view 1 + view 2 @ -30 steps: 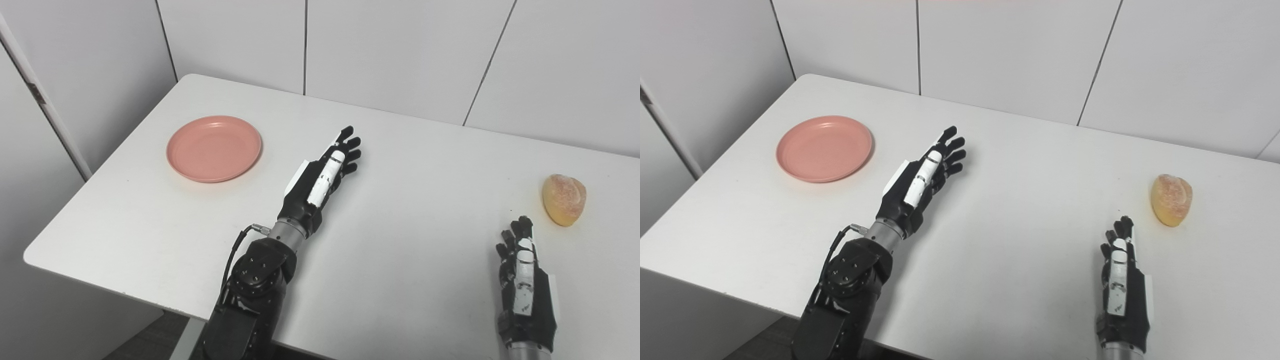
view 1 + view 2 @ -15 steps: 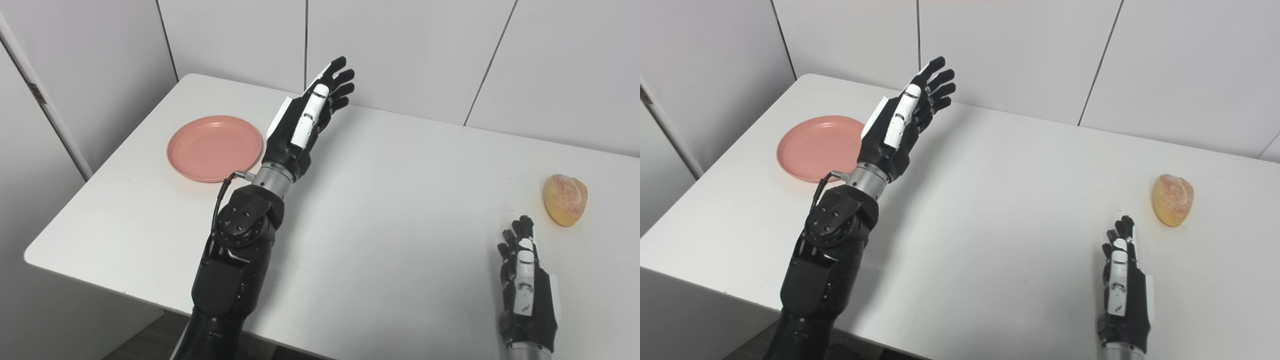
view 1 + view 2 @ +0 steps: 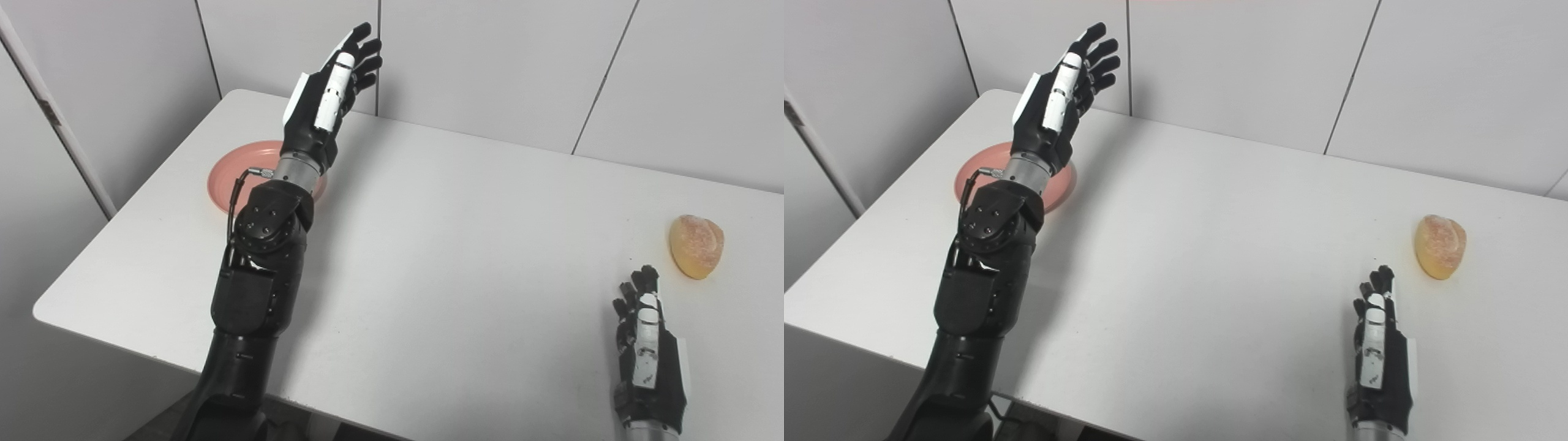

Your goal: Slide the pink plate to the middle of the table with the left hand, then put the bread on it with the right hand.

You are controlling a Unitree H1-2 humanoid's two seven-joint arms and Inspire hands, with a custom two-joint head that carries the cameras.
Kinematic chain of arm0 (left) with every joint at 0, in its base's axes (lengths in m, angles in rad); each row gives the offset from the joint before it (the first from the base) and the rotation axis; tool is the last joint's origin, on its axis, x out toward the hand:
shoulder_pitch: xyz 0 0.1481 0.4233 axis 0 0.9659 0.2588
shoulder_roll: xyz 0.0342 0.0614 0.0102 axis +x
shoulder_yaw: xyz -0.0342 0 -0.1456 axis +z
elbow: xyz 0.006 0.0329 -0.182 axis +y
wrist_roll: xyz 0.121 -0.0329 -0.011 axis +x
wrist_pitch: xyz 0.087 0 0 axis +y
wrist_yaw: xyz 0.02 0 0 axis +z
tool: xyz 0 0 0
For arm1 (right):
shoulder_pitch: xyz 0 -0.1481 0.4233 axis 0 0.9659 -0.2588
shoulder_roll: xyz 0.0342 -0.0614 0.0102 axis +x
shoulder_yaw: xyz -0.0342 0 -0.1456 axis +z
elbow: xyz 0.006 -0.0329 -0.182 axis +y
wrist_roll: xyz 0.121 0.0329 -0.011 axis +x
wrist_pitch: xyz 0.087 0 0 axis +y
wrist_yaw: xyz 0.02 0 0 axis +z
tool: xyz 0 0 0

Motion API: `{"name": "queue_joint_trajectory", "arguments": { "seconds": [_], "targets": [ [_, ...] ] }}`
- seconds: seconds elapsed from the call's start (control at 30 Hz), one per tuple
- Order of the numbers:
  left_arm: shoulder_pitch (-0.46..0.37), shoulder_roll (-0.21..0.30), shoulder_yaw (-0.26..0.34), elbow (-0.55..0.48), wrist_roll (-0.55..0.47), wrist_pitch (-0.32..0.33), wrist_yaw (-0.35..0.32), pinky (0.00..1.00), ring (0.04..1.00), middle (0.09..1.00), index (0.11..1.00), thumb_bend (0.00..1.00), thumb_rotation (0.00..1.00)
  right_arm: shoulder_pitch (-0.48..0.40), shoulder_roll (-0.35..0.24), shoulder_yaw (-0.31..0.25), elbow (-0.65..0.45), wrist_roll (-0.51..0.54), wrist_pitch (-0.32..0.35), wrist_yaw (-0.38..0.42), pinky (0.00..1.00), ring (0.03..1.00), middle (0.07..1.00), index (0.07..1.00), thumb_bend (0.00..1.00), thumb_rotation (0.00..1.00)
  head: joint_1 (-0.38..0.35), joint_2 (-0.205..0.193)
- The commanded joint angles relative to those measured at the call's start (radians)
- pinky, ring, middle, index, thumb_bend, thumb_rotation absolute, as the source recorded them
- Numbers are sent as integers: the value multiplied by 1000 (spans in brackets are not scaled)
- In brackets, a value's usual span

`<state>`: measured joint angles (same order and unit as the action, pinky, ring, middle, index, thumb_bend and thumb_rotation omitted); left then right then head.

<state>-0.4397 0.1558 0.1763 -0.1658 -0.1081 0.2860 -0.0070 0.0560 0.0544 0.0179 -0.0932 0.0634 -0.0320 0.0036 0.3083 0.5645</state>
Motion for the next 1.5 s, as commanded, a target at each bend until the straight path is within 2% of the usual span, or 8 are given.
{"name": "queue_joint_trajectory", "arguments": {
  "seconds": [0.0, 0.6, 0.87, 1.03, 1.23, 1.47],
  "targets": [
    [-64, 41, 11, 9, 2, -25, 0, 871, 876, 882, 867, 441, 1000, 7, -3, -5, 40, 5, -9, 4, 1000, 984, 993, 989, 214, 1000, 4, 0],
    [-95, 172, 154, 115, -65, -23, 13, 828, 855, 858, 845, 387, 1000, 10, -13, -8, 28, 18, 7, 5, 1000, 986, 995, 989, 185, 1000, 15, -5],
    [-78, 227, 214, 179, -117, -25, 3, 893, 893, 888, 878, 375, 1000, 14, -15, -7, 19, 11, 13, 4, 1000, 989, 998, 991, 182, 1000, 20, -4],
    [-75, 241, 247, 226, -151, -37, 4, 847, 871, 878, 865, 365, 1000, 14, -16, -11, 22, 16, 13, 4, 1000, 988, 997, 991, 184, 1000, 25, -5],
    [-70, 265, 263, 287, -160, -67, 1, 797, 845, 853, 844, 371, 1000, 14, -18, -12, 17, 20, 22, 4, 1000, 988, 997, 993, 185, 1000, 49, -9],
    [-57, 280, 271, 324, -171, -79, -1, 843, 873, 874, 864, 382, 1000, 10, -23, -19, 21, 34, 18, 8, 1000, 996, 1000, 1000, 169, 1000, 52, -9]
  ]
}}
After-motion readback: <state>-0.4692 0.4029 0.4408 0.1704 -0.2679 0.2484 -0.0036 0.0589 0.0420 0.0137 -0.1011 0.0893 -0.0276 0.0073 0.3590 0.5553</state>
